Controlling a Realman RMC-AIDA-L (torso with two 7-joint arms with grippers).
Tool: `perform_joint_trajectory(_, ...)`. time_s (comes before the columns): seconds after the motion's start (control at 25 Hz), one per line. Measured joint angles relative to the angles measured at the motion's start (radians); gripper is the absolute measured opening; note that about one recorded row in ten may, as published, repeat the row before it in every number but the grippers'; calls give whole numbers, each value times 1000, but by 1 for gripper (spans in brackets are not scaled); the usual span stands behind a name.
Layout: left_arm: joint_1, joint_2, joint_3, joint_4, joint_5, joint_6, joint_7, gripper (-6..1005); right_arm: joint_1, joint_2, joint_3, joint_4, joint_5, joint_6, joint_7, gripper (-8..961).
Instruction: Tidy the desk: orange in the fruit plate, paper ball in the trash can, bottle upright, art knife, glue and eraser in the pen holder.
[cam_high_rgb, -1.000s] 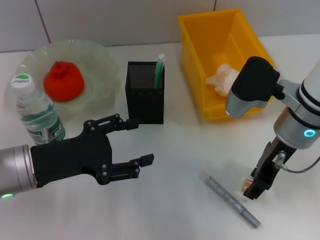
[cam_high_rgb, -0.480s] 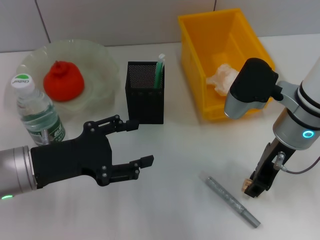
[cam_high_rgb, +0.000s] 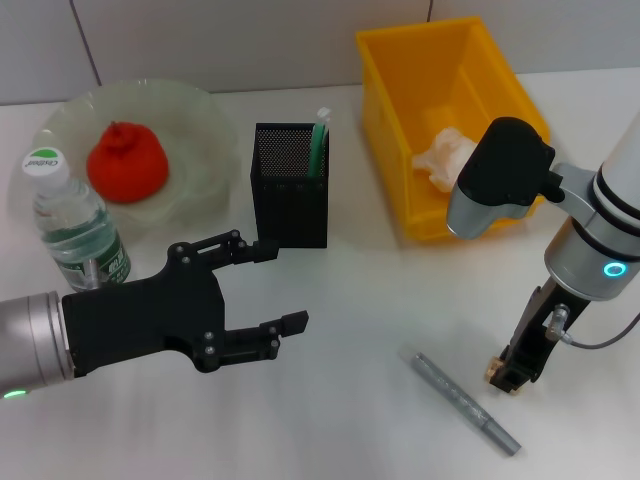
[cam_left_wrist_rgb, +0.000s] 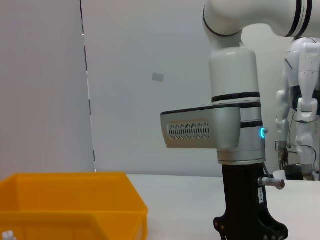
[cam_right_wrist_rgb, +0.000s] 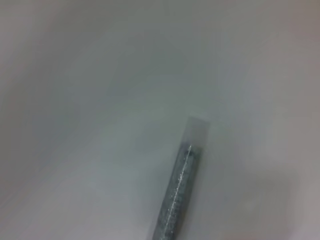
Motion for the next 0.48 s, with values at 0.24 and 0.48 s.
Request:
perform_joint_trajectory(0.24,4,0,-1,0,0,0,1,785,-9,-1,12,-63,0,0,9,256)
perform_joint_trajectory(0.48,6,0,-3,0,0,0,1,785,-39,-3,44,-177,1,2,10,260)
